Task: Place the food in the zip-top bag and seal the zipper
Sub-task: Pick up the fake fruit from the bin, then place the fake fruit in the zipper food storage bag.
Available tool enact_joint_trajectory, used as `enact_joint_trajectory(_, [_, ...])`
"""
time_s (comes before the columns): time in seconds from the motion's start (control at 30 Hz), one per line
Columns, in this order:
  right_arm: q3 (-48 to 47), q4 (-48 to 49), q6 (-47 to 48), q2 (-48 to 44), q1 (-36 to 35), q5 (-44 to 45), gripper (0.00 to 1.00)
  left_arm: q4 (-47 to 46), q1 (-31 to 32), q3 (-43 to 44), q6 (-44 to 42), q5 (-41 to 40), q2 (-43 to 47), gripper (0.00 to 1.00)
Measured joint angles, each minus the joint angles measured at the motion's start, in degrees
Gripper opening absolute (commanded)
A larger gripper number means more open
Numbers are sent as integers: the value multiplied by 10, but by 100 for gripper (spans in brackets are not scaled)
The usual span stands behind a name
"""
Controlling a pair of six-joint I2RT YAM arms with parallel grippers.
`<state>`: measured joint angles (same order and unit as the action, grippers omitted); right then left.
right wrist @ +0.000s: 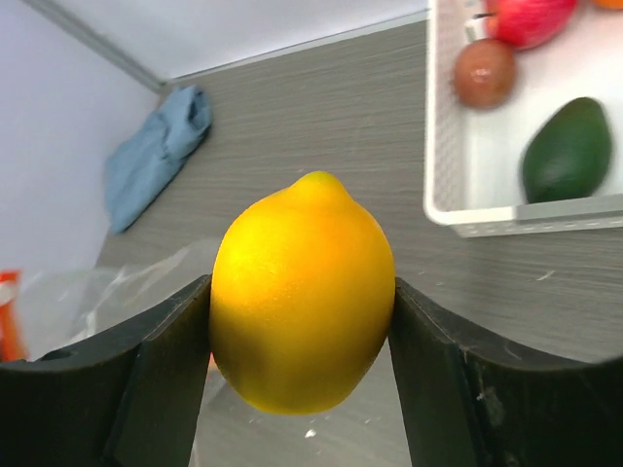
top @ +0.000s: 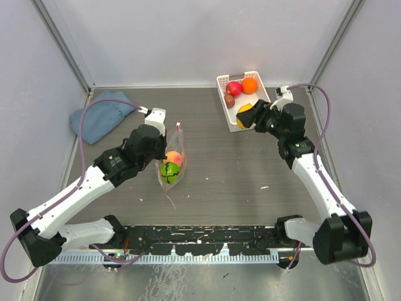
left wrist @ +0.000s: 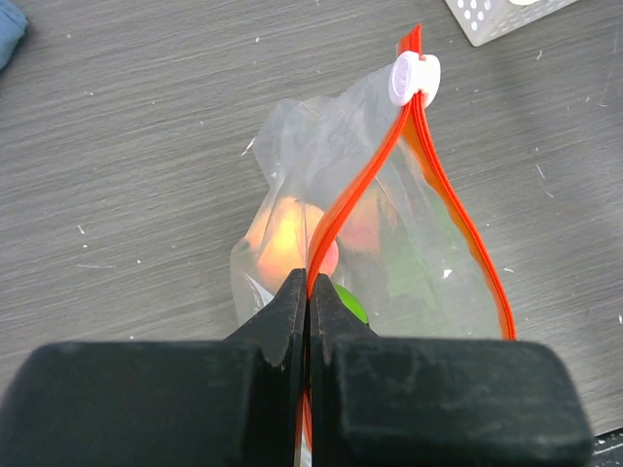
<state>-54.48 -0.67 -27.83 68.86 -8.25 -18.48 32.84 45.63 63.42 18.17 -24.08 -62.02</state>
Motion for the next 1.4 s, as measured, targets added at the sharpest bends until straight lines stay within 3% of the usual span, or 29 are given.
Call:
enact_joint_trajectory(0.33, [26,-50,-15,-116,-138,-22,46,1,0,6,13,29,-9,0])
enact_joint_trajectory(0.73, [26,-26,-31,-108,-313,-13,45,3,0,37,42,48,-39,0])
enact_joint_trajectory(1.0, [22,2,-41,-59,-379,-12,45,2,0,38,72,60,-49,0])
enact_joint_trajectory(1.4, [7,37,-51,-9,-413,14,45,0,-3,37,109,81,-49,0])
